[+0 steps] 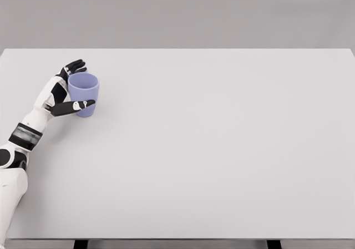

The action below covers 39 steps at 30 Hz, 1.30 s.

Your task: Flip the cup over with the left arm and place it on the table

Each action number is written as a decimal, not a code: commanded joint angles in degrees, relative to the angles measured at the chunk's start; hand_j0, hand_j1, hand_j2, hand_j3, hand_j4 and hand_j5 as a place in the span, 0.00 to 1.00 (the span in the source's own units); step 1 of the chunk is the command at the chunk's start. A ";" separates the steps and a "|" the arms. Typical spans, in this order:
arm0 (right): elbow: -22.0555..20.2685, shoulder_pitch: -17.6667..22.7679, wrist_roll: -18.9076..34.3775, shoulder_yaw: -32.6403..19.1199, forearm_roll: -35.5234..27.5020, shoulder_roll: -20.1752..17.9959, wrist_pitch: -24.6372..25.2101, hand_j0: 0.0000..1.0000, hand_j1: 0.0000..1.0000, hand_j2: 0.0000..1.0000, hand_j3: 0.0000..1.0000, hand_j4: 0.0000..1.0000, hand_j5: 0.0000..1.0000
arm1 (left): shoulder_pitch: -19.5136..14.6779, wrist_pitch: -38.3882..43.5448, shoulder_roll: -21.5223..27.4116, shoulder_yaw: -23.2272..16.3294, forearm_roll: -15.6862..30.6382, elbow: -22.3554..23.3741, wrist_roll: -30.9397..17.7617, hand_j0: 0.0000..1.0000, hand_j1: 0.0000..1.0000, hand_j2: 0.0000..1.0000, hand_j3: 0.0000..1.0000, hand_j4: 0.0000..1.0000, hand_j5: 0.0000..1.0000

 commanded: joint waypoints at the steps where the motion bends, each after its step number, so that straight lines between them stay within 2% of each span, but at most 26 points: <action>1: 0.00 0.00 0.01 0.01 0.04 0.00 -0.03 1.00 1.00 1.00 1.00 1.00 1.00 | 0.00 0.04 0.09 0.03 0.39 -0.21 0.00 0.96 0.96 0.96 0.96 0.96 0.96; 39: 0.00 0.00 0.01 0.01 0.04 0.00 0.06 1.00 1.00 1.00 1.00 1.00 1.00 | 3.08 0.04 1.32 1.87 0.56 -5.04 0.00 1.00 1.00 1.00 1.00 1.00 1.00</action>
